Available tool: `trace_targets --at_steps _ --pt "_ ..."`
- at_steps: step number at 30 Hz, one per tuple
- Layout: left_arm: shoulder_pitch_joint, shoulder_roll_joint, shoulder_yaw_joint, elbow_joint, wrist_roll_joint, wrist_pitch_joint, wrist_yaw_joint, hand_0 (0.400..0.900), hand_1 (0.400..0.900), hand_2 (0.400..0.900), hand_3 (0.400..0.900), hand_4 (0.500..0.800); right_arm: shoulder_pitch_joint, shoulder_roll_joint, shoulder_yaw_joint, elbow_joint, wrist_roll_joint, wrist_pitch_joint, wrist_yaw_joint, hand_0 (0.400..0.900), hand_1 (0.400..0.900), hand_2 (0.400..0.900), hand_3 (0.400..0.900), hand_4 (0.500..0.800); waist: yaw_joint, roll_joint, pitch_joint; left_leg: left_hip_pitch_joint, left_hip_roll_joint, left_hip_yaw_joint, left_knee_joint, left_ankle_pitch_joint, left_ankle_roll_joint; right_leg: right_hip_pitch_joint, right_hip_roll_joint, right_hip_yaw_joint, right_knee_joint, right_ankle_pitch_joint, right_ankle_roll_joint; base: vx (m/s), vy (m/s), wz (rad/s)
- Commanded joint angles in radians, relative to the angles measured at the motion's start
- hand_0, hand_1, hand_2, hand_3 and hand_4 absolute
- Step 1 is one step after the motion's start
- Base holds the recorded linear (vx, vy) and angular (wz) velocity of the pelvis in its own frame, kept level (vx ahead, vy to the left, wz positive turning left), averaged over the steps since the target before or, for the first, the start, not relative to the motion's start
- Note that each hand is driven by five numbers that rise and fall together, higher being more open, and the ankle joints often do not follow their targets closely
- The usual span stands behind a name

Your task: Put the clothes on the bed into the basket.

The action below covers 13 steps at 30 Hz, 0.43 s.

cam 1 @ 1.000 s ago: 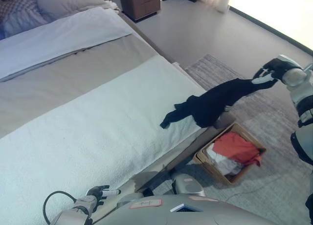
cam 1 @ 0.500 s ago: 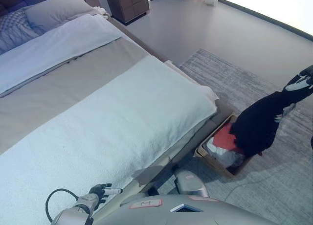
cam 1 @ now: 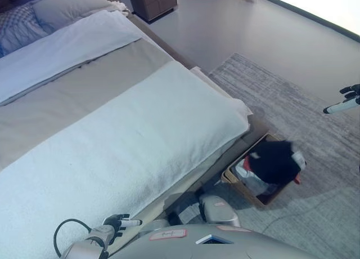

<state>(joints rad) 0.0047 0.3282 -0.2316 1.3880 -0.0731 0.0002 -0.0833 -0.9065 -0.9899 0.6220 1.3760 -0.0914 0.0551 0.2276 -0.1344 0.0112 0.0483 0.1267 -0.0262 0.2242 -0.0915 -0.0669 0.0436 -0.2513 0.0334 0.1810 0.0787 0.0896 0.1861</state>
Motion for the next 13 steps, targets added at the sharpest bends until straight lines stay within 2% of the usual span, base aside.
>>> trace_targets --at_steps 1,13 --pt "0.007 0.054 -0.008 0.046 0.016 0.0 0.017 0.9 0.9 0.9 0.9 0.8 -0.111 -0.067 0.026 -0.004 0.0 -0.029 -0.065 0.9 0.9 0.9 0.9 0.8 0.013 -0.002 -0.018 -0.023 -0.041 -0.003 0.109 -0.1 0.017 0.067 -0.072 0.098 -0.068 0.076 0.01 0.01 -0.011 0.09" --pt "-0.006 0.051 -0.018 0.044 0.023 -0.001 0.016 0.9 0.9 0.9 0.9 0.8 -0.071 -0.074 -0.005 -0.009 0.018 -0.028 -0.065 0.9 0.9 0.9 0.9 0.8 0.034 -0.024 -0.021 -0.03 -0.034 -0.025 0.106 -0.091 0.007 0.075 -0.079 0.07 -0.069 0.064 -0.003 0.01 -0.006 0.08"
